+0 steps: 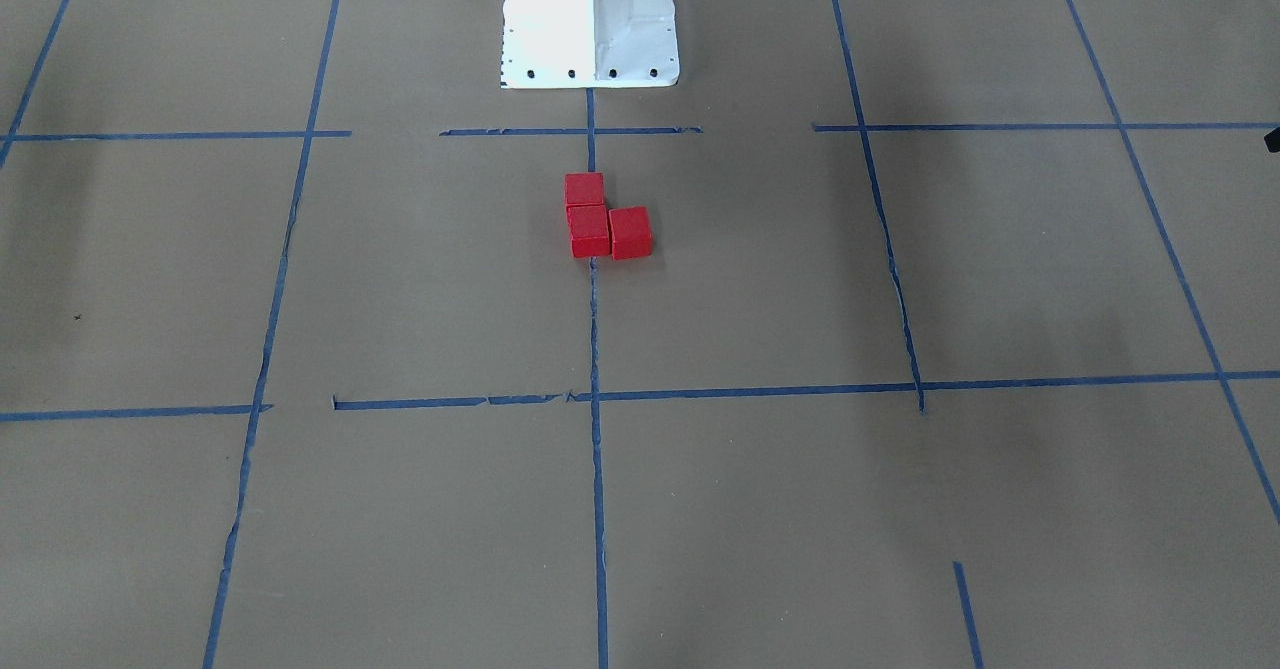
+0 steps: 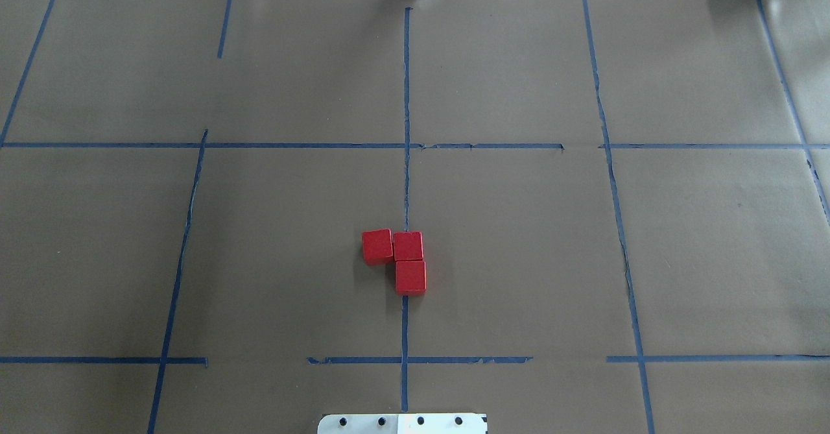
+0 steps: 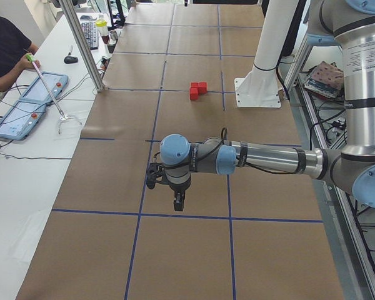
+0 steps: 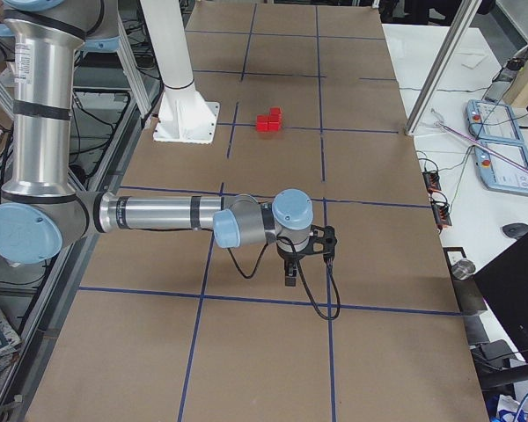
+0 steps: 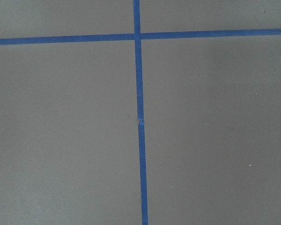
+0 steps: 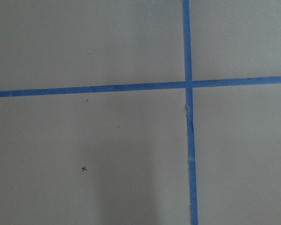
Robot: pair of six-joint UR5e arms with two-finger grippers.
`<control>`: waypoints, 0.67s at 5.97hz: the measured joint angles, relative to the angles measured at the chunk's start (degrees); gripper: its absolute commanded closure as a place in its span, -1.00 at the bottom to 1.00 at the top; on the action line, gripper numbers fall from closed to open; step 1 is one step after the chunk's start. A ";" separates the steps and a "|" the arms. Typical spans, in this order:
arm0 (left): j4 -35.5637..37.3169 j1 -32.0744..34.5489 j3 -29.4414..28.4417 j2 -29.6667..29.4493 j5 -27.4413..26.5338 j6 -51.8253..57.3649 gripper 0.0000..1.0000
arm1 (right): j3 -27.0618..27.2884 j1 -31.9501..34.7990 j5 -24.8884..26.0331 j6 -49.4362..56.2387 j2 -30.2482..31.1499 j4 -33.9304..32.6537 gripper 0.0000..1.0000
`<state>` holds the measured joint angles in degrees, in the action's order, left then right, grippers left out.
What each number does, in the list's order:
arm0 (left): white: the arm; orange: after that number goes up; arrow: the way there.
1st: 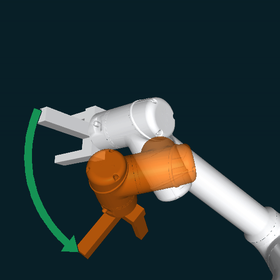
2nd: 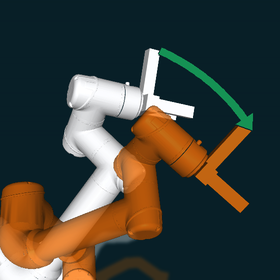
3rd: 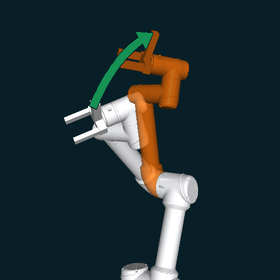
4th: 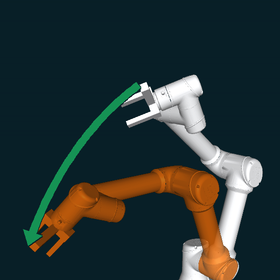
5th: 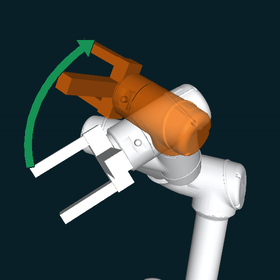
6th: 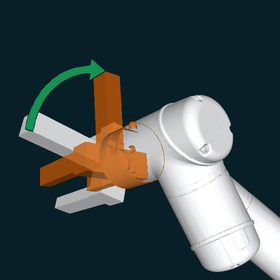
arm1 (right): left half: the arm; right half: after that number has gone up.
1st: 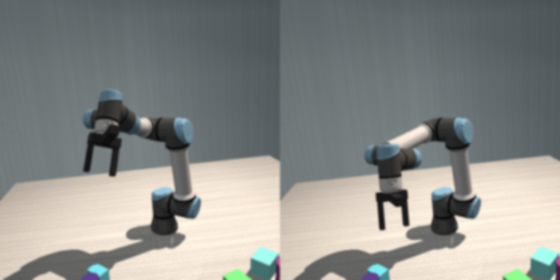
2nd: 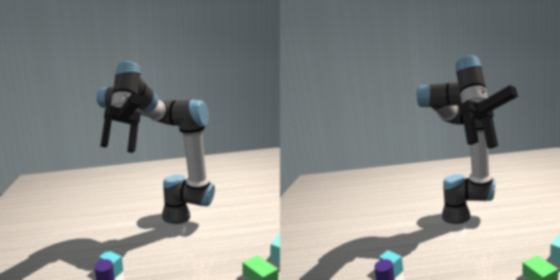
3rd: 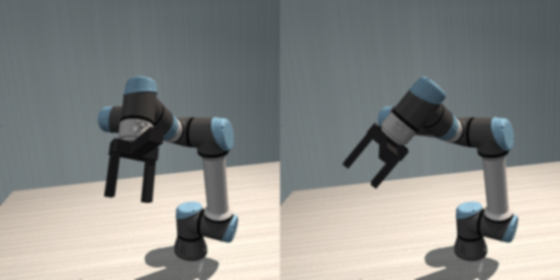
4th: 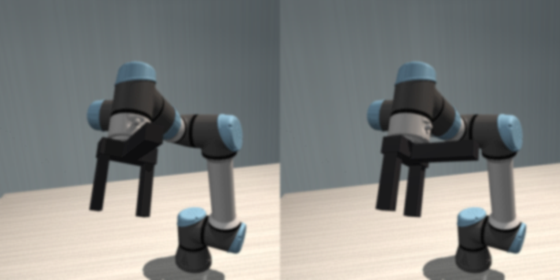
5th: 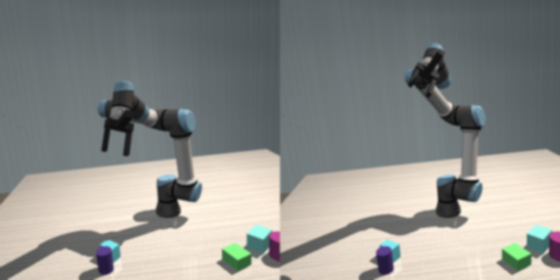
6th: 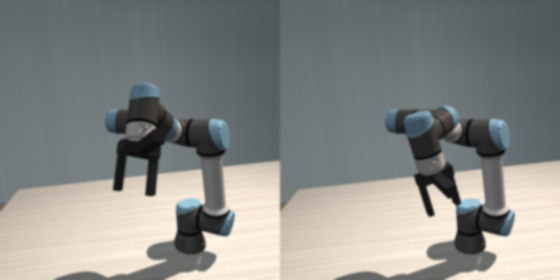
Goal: Form red blocks into L shape at center
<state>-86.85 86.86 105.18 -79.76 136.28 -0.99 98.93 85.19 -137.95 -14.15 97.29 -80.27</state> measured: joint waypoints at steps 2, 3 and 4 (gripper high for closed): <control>0.13 0.04 0.07 0.02 0.27 -0.11 -1.00 | 1.65 -0.32 -0.11 0.12 1.58 -0.47 -1.00; 0.42 -0.03 0.00 -0.11 0.15 0.03 -1.00 | 2.23 -1.39 -0.12 0.41 2.03 -0.58 -1.00; 0.68 -0.12 -0.39 -0.27 0.10 0.21 -1.00 | 2.27 -2.41 -0.15 0.67 2.22 -0.68 -1.00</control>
<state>-86.17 86.74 104.79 -80.03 136.38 -0.79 101.20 82.78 -138.10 -13.48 99.51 -80.95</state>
